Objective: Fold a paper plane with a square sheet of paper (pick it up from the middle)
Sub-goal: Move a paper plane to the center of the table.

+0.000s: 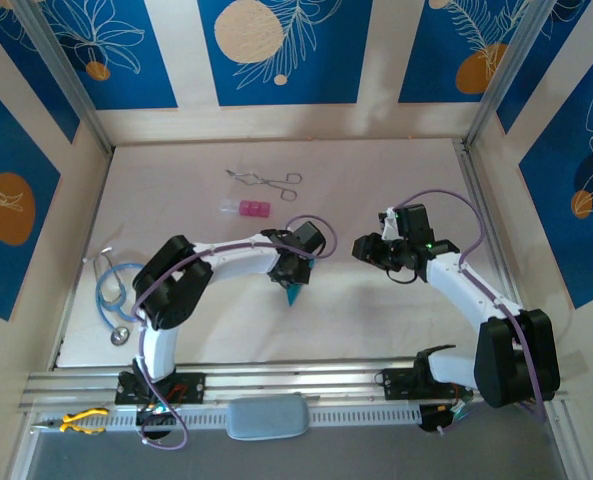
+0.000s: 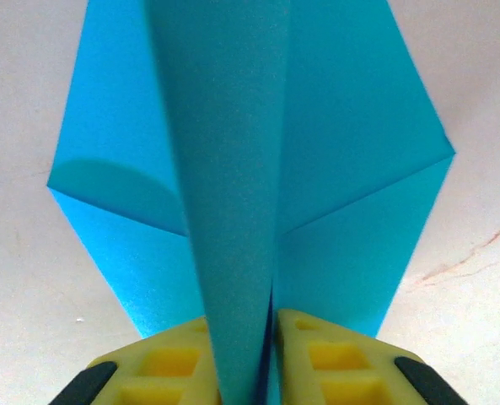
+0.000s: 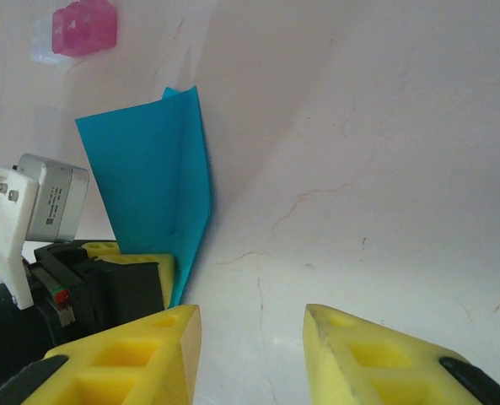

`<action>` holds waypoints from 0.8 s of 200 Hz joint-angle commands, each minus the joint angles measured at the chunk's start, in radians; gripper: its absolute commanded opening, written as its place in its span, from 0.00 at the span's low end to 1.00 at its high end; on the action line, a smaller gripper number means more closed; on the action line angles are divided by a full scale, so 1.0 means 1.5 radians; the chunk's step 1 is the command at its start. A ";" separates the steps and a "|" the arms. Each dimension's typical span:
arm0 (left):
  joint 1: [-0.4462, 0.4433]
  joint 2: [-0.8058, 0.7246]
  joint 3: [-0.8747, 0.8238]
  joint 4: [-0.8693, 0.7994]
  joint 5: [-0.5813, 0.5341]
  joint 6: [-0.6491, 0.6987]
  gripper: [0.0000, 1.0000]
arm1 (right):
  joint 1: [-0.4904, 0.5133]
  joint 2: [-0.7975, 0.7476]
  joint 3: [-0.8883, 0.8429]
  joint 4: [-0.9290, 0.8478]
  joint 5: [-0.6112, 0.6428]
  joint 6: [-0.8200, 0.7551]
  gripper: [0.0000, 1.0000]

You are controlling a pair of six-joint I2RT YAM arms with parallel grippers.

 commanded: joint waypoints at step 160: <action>-0.033 0.065 0.059 -0.108 -0.093 -0.174 0.68 | -0.074 -0.057 -0.016 -0.023 0.036 -0.029 0.40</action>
